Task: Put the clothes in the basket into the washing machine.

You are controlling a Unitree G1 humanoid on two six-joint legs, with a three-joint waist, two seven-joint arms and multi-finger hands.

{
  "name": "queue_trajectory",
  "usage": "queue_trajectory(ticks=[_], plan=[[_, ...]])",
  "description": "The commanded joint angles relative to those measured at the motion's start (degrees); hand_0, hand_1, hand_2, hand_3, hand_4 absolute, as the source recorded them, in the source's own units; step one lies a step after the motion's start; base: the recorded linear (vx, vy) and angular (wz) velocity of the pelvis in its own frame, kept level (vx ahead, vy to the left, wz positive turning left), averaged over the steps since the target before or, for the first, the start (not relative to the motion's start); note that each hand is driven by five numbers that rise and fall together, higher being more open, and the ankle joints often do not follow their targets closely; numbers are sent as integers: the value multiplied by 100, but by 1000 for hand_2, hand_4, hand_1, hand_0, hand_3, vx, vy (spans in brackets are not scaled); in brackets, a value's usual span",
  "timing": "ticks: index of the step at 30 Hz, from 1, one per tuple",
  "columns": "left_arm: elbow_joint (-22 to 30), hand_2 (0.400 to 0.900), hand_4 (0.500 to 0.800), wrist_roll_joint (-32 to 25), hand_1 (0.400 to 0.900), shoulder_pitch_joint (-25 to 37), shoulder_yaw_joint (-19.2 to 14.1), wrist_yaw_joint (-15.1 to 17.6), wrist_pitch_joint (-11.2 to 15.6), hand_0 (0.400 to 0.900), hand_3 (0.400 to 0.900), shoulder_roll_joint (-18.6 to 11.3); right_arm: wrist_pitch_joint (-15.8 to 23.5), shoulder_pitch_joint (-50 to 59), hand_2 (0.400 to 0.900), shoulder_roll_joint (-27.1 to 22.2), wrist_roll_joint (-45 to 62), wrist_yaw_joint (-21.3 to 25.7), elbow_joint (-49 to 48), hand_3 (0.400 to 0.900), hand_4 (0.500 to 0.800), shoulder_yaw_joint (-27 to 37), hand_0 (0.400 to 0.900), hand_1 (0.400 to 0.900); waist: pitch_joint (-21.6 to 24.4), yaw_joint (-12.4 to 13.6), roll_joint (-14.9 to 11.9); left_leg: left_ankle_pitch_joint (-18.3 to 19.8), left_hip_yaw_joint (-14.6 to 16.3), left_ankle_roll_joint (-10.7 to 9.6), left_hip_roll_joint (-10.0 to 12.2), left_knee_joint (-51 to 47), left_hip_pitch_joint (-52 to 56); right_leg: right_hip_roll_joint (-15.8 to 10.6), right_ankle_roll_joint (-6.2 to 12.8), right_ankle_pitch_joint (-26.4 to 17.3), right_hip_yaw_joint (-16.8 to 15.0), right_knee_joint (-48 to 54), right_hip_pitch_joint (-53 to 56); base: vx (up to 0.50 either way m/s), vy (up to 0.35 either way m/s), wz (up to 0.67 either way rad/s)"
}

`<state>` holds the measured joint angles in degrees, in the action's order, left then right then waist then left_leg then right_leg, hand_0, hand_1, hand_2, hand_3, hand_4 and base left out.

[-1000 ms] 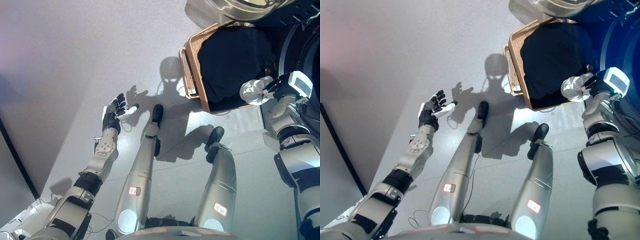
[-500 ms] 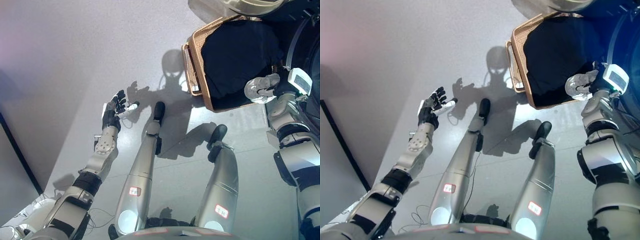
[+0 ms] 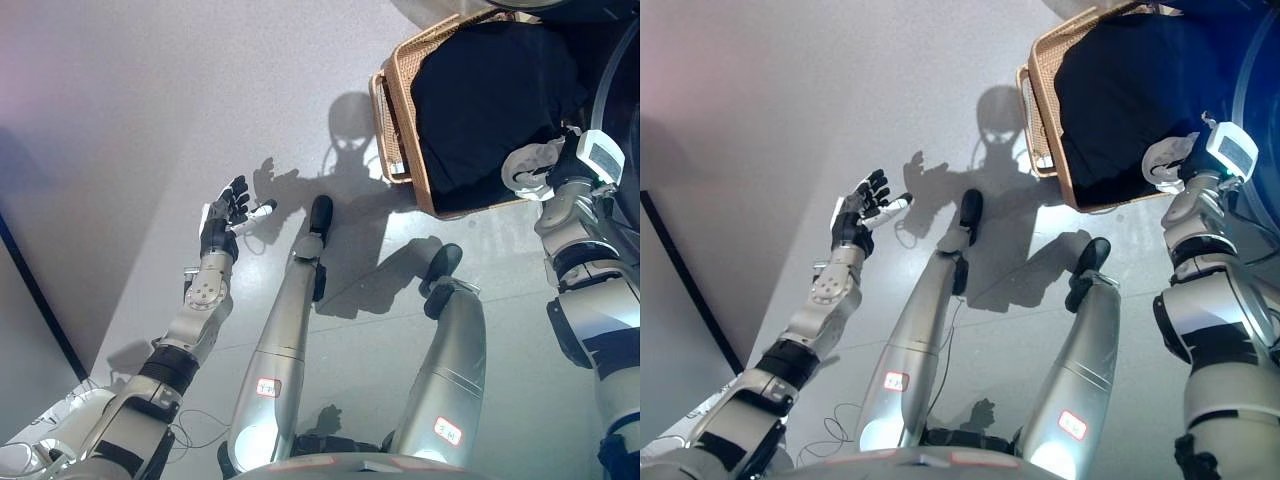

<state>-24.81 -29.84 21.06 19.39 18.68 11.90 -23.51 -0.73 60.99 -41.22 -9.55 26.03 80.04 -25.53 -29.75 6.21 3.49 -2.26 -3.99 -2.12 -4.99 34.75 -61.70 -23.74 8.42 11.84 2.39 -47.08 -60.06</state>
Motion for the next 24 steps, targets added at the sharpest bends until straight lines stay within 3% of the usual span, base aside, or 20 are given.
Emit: queue_trajectory(ticks=[1, 2, 3, 4, 24], plan=[[302, 900, 800, -71, 900, -515, -388, 174, 386, 900, 900, -11, -27, -114, 692, -315, 100, 165, 111, 692, 675, -192, 692, 692, 459, -22, 283, 1142, -175, -268, 276, 877, -51, 104, 21, -436, -130, 107, 1, 0, 0, 0], [325, 900, 800, -68, 900, -509, -384, 169, 381, 900, 900, -14, -27, -120, 639, -319, 104, 134, 120, 639, 644, -186, 639, 639, 461, -26, 284, 1144, -177, -273, 273, 903, -70, 102, 19, -424, -139, 75, -22, 0, 0, 0], [352, 900, 800, -67, 900, -514, -390, 168, 393, 900, 900, -30, -31, -114, 502, -330, 110, 95, 139, 502, 561, -194, 502, 502, 464, -26, 284, 1150, -182, -275, 270, 912, -81, 107, 18, -410, -146, 66, -30, 12, -20, 4], [383, 900, 800, -58, 900, -521, -404, 167, 387, 900, 900, -35, -26, -89, 400, -344, 116, 75, 145, 400, 500, -210, 400, 400, 471, -30, 280, 1151, -182, -281, 274, 921, -93, 107, 13, -402, -145, 52, -49, 10, -15, 3], [498, 900, 800, -6, 900, -614, -555, 136, 397, 900, 900, -91, 10, -92, 400, -275, 250, 17, 146, 400, 500, -102, 400, 400, 543, -65, 217, 1140, -140, -243, 322, 893, -70, 203, 5, -382, -172, 24, -99, 0, -1, -1]])
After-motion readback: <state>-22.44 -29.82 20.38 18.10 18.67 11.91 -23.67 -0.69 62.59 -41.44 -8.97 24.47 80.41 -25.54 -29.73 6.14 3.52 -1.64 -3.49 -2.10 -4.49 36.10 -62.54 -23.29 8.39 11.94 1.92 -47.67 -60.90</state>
